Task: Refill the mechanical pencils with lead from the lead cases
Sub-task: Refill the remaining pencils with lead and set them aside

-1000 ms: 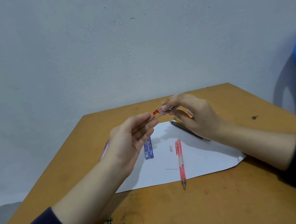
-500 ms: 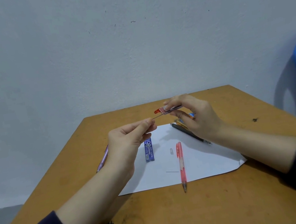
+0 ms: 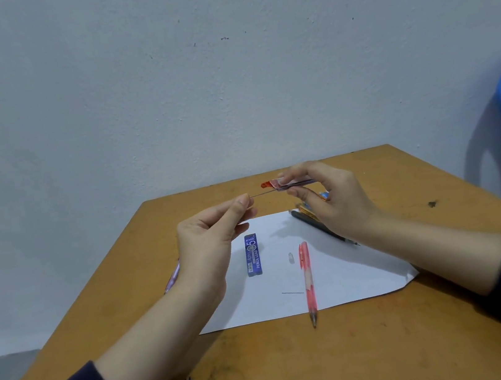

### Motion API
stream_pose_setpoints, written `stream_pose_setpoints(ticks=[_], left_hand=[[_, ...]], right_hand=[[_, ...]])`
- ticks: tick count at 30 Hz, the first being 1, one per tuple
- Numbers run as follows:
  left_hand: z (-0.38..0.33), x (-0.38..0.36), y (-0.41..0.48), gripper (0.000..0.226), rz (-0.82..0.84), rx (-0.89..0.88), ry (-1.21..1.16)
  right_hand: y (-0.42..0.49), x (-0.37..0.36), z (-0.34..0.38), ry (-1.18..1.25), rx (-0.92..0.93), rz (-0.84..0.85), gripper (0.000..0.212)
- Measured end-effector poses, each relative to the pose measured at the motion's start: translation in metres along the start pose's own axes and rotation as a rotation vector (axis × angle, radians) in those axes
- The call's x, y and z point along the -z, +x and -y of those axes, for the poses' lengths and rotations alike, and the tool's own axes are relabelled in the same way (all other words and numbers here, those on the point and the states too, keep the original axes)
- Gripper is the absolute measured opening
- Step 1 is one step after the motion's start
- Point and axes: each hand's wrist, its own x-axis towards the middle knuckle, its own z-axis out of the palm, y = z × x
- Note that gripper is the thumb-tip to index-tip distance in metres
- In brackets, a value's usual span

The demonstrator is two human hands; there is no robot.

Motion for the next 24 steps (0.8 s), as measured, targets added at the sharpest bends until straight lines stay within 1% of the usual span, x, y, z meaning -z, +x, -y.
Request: stream_pose_setpoints(ticks=[4, 8, 11, 13, 19, 24], left_hand=[[-0.001, 0.0, 0.001, 0.007, -0.051, -0.086, 0.006], [-0.004, 0.001, 0.002, 0.007, -0.051, -0.151, -0.005], [-0.006, 0.002, 0.003, 0.007, -0.084, -0.216, -0.005], [-0.007, 0.003, 0.005, 0.007, -0.101, -0.252, -0.03], [-0.013, 0.005, 0.012, 0.011, -0.034, -0.255, -0.181], [-0.012, 0.004, 0.012, 0.012, -0.001, -0.226, -0.169]], right_hand=[[-0.001, 0.001, 0.003, 0.027, -0.066, 0.014, 0.016], [-0.001, 0.001, 0.007, 0.082, -0.128, 0.015, 0.017], [-0.002, 0.0, 0.01, 0.139, -0.208, 0.021, 0.017], [-0.003, -0.001, 0.012, 0.136, -0.227, 0.031, 0.018], [-0.004, -0.003, 0.017, 0.072, -0.232, 0.112, 0.022], [-0.004, -0.003, 0.017, 0.066, -0.275, 0.125, 0.022]])
